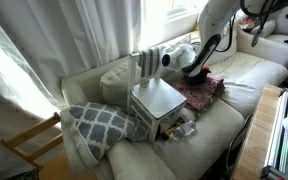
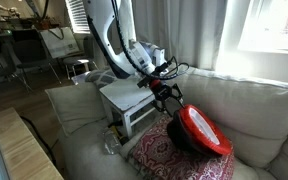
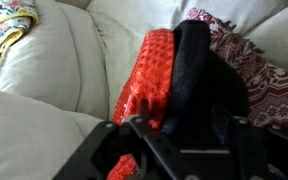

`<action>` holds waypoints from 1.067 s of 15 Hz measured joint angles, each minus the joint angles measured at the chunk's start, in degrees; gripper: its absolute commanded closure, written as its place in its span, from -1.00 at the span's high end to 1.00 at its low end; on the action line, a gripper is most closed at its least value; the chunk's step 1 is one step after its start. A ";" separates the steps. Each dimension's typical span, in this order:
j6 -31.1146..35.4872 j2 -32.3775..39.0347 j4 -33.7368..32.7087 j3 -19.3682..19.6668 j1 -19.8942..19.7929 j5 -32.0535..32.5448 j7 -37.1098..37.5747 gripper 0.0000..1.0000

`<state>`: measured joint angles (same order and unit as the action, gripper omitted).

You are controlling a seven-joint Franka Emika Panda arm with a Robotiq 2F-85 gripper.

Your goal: Put the hats on the seat of the chair then on the sofa

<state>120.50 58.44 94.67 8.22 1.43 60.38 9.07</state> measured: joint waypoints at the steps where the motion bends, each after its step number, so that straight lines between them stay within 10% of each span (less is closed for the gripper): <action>1: 0.03 -0.22 0.43 -0.34 -0.18 0.00 -0.88 0.86; 9: 1.52 -3.11 3.41 -3.70 -4.20 -2.49 -13.18 0.69; 16: 1.52 -5.14 5.02 -6.79 -7.30 -9.68 -25.93 0.95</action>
<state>122.02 53.30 99.69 1.43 -5.87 50.70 -16.85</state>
